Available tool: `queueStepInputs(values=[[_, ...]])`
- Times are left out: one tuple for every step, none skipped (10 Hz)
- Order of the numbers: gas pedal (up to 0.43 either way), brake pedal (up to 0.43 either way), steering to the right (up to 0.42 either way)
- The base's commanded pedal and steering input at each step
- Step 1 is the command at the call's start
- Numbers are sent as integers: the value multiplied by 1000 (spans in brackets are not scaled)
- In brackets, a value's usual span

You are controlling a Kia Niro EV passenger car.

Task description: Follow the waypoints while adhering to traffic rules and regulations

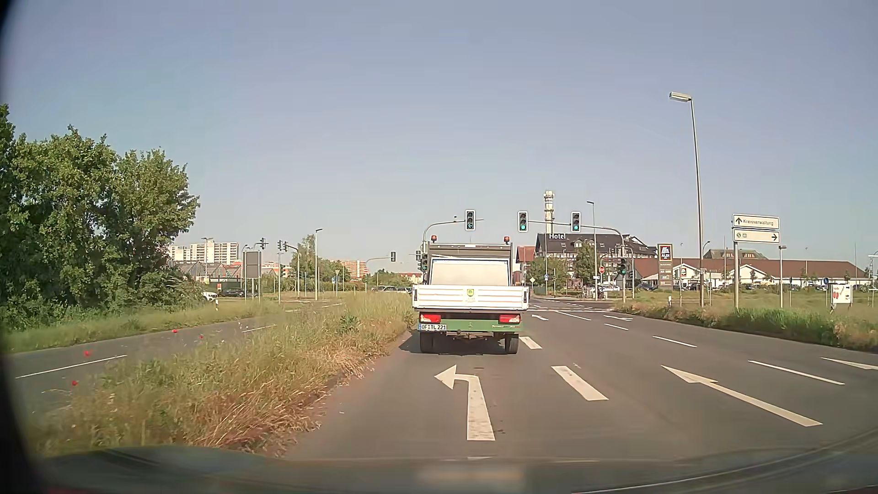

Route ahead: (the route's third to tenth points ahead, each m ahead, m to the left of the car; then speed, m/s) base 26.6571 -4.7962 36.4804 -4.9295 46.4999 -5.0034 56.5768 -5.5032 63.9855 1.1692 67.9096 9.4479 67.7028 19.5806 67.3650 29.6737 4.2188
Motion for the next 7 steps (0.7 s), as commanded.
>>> queueStepInputs(values=[[260,30,0],[260,30,0],[260,30,0],[260,30,0],[260,30,0],[260,30,0],[260,30,0]])
